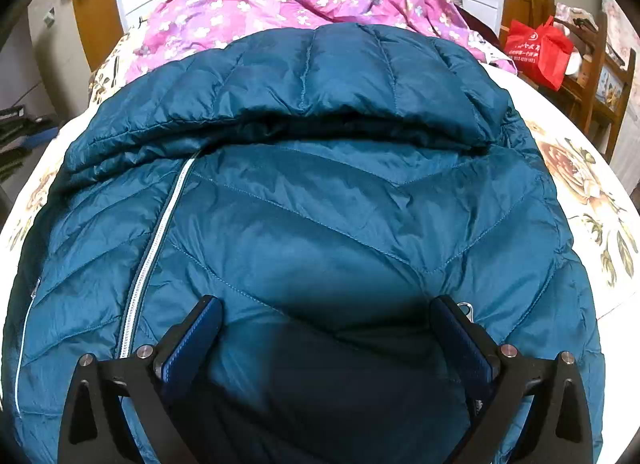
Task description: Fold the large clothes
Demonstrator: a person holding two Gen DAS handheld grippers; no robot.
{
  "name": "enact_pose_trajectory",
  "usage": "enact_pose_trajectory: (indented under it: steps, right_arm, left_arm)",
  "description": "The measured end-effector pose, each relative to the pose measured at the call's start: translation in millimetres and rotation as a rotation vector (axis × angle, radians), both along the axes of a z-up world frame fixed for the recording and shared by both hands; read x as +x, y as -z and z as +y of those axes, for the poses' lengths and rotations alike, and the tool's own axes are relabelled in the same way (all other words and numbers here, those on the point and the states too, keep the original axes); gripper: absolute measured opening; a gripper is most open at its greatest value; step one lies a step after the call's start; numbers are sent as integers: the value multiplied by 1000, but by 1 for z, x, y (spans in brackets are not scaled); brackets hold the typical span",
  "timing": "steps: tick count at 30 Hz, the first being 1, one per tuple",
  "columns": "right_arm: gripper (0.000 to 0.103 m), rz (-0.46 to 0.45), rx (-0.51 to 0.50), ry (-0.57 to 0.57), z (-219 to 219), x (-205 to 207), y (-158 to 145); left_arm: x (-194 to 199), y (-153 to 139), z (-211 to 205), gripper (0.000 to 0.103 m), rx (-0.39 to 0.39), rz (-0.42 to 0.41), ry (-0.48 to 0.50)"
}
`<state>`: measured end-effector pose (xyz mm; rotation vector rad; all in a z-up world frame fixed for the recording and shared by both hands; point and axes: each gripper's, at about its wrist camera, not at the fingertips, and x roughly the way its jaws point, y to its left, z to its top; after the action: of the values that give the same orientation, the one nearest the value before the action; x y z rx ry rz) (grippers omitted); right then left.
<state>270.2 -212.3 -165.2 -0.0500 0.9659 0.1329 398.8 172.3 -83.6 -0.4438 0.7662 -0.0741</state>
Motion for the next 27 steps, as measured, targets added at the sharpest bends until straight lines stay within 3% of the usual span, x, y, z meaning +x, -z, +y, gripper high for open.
enact_pose_trajectory:
  steps: [1, 5, 7, 9, 10, 11, 12, 15, 19, 22, 24, 25, 26, 27]
  right_arm:
    - [103, 0, -1, 0, 0, 0, 0]
    - [103, 2, -4, -1, 2, 1, 0]
    - [103, 2, -4, -1, 2, 1, 1]
    - [103, 3, -5, 0, 2, 2, 1]
    - [103, 2, -5, 0, 2, 1, 1]
    - [103, 2, -5, 0, 2, 1, 1]
    - [103, 2, -3, 0, 2, 1, 0]
    - [103, 4, 5, -4, 2, 2, 0]
    - [102, -55, 70, 17, -9, -1, -18]
    - [102, -183, 146, 37, -30, 2, -51]
    - [101, -238, 132, 65, -46, 18, -70]
    - [93, -251, 131, 72, -50, 25, -76]
    - [71, -272, 133, 63, -56, 38, -84]
    - [61, -280, 123, 42, -57, 53, -90]
  left_arm:
    - [1, 3, -4, 72, -4, -9, 1]
    - [14, 22, -21, 72, -28, 33, 23]
    - [17, 26, -32, 72, -1, 34, 43]
    - [20, 29, -41, 52, 37, 51, 69]
    - [22, 31, -46, 26, 57, 62, 92]
    - [21, 32, -49, 16, 70, 63, 110]
    - [19, 31, -51, 15, 85, 52, 120]
    - [15, 30, -55, 15, 138, 40, 155]
    - [13, 25, -51, 47, 201, 71, 137]
    - [7, 5, -35, 48, 174, -2, 86]
    - [6, -9, -28, 48, 187, -57, 5]
    - [7, -13, -28, 48, 183, -78, -12]
    - [7, -17, -29, 48, 174, -101, -20]
    - [11, -20, -35, 48, 160, -120, -12]
